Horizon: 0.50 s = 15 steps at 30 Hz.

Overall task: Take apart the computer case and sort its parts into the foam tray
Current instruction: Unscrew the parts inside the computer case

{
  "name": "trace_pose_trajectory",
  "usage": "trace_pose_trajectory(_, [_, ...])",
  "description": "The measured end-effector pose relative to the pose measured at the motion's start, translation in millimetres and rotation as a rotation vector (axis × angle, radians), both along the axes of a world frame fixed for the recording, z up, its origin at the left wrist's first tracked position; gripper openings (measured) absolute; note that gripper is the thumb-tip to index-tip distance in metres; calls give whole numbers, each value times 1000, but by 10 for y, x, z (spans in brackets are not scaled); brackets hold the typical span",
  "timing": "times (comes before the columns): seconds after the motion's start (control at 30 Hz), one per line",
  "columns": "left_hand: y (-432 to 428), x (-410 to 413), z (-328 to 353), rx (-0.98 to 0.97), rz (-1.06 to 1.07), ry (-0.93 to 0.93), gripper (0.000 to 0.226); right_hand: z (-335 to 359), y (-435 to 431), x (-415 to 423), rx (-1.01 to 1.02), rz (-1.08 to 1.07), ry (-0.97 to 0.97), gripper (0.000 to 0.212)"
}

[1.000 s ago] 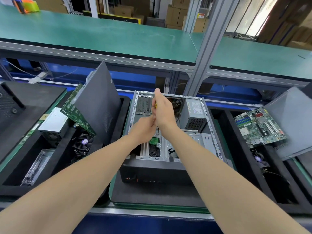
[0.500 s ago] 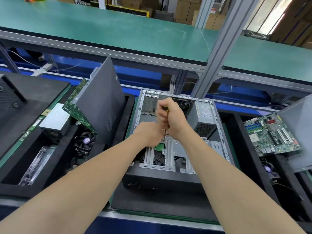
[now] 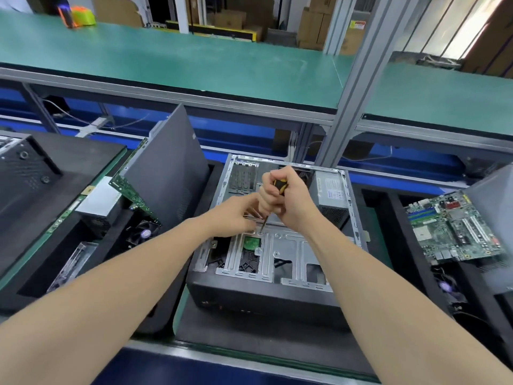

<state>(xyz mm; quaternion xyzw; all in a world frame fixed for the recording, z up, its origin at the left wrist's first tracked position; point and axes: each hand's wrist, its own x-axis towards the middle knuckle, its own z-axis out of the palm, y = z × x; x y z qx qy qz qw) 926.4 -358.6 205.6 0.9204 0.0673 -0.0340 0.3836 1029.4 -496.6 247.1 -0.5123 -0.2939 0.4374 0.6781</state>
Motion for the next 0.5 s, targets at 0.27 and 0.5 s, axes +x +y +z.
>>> trace_pose_trajectory(0.27, [-48,-132,-65,26,4,-140,14,121,53,-144,-197,-246,-362,35])
trace_pose_trajectory(0.5, [-31,-54,-36,208,-190,-172,14,74,426,-608,-246,-950,-340,48])
